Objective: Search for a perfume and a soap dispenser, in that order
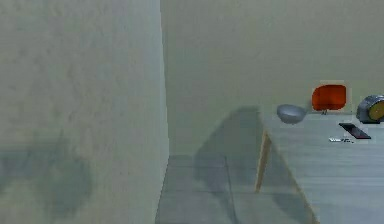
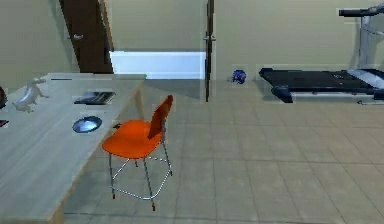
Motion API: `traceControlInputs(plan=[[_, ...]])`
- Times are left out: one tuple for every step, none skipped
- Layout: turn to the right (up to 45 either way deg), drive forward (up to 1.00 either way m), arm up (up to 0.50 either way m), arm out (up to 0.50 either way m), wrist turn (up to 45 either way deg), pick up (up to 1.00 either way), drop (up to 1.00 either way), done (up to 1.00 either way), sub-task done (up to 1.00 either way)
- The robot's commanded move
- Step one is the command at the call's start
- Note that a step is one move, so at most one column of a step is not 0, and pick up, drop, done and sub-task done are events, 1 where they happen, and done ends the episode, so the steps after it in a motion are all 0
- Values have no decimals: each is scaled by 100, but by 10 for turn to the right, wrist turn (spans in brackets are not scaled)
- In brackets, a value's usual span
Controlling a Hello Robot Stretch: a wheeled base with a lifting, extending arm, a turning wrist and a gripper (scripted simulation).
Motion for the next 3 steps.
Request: traceControlInputs(plan=[[450,0,0,0,0,0,0,0,0],[450,0,0,0,0,0,0,0,0],[450,0,0,0,0,0,0,0,0]])
